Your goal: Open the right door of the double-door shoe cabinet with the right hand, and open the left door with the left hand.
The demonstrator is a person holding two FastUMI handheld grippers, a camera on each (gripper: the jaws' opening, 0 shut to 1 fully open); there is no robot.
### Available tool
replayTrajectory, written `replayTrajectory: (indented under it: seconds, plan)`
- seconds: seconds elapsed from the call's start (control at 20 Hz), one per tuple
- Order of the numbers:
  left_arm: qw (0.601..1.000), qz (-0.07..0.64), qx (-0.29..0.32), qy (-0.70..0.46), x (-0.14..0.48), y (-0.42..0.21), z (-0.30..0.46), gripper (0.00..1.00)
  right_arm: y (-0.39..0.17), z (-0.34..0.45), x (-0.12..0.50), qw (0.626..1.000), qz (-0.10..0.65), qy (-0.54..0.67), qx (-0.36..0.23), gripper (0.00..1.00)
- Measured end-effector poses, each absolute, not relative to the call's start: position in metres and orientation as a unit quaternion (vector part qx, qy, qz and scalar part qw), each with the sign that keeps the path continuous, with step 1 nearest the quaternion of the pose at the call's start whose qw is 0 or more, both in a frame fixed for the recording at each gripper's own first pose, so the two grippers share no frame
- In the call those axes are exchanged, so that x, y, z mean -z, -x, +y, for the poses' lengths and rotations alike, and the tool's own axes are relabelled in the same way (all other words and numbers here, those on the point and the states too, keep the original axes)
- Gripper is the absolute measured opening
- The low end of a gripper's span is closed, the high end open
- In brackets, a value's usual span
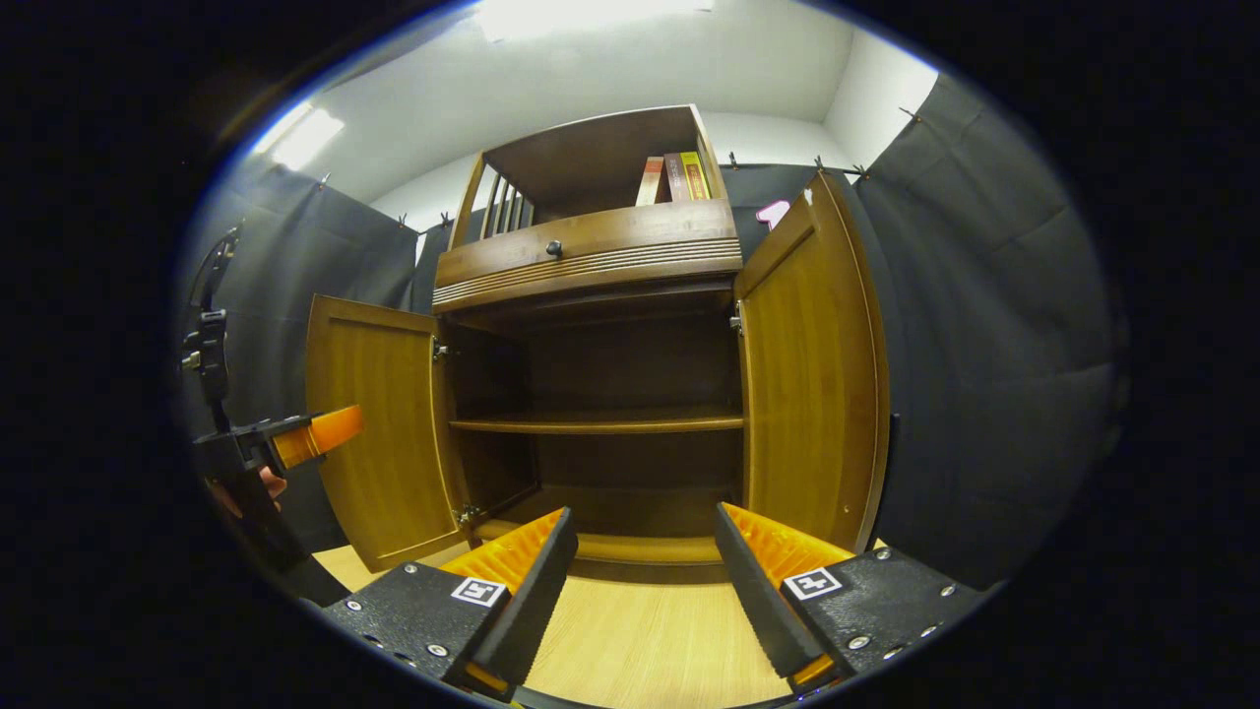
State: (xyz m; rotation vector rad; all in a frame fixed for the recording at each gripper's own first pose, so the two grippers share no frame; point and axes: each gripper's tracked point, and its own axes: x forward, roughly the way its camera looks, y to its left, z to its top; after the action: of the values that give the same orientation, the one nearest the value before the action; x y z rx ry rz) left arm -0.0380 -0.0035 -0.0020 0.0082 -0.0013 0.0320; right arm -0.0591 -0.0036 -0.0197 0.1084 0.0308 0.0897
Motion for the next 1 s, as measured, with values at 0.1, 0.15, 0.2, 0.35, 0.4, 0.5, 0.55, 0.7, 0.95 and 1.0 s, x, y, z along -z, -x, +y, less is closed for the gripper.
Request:
replayTrajectory:
  seconds: [0.1, 0.15, 0.2, 0.35, 0.4, 0.5, 0.55, 0.7, 0.95, 1.0]
  plan:
    - [1.0, 0.003, -0.019, -0.006, 0.004, 0.037, 0.0, 0.95, 0.055, -0.001, 0.02, 0.997, 0.016, -0.055, -0.045, 0.87]
    - [1.0, 0.004, -0.02, -0.006, 0.005, 0.036, 0.001, 0.95, 0.055, 0.001, 0.021, 0.997, 0.018, -0.054, -0.047, 0.87]
    - [1.0, 0.003, -0.02, -0.006, 0.004, 0.035, 0.002, 0.95, 0.054, 0.003, 0.02, 0.997, 0.016, -0.052, -0.048, 0.87]
    - [1.0, 0.004, -0.02, -0.004, 0.005, 0.032, 0.004, 0.95, 0.048, -0.002, 0.019, 0.998, 0.017, -0.053, -0.035, 0.87]
    - [1.0, 0.002, -0.02, -0.005, 0.003, 0.031, 0.004, 0.95, 0.047, -0.001, 0.02, 0.998, 0.02, -0.056, -0.036, 0.87]
    - [1.0, 0.0, -0.02, -0.007, 0.002, 0.028, 0.004, 0.95, 0.043, -0.005, 0.016, 0.997, 0.016, -0.062, -0.032, 0.87]
    - [1.0, 0.0, -0.021, -0.01, 0.001, 0.027, 0.004, 0.95, 0.041, -0.006, 0.015, 0.997, 0.015, -0.066, -0.031, 0.87]
    - [1.0, -0.004, -0.022, -0.012, 0.0, 0.028, 0.002, 0.95, 0.038, -0.006, 0.013, 0.997, 0.01, -0.071, -0.036, 0.87]
    - [1.0, -0.003, -0.025, -0.018, -0.003, 0.03, 0.002, 0.95, 0.041, -0.009, 0.012, 0.997, 0.009, -0.07, -0.038, 0.87]
    - [1.0, -0.006, -0.024, -0.017, -0.005, 0.03, 0.001, 0.95, 0.042, -0.011, 0.011, 0.997, 0.006, -0.067, -0.037, 0.87]
